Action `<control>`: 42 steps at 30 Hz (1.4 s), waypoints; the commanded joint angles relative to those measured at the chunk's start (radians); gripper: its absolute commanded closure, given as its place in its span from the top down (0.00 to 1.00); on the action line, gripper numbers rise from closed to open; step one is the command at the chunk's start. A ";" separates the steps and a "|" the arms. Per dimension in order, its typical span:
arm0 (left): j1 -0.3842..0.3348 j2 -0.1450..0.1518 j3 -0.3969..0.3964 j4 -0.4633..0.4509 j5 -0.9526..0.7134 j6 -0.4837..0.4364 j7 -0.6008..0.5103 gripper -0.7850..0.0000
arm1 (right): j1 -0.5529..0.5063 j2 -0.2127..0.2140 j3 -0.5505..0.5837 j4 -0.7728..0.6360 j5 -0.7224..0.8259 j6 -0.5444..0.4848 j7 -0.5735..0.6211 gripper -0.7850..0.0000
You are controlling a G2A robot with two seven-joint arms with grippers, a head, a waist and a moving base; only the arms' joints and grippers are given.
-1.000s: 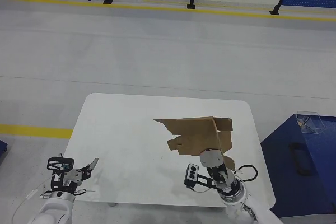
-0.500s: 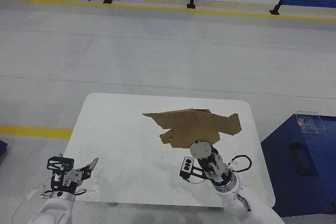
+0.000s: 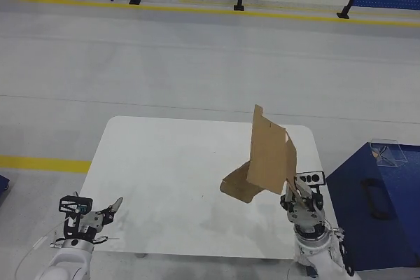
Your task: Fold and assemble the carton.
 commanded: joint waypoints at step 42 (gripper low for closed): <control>-0.297 0.008 -0.017 -0.019 -1.636 0.022 -1.221 1.00 | 0.167 -0.070 -0.229 0.414 -0.571 -0.137 0.001 0.00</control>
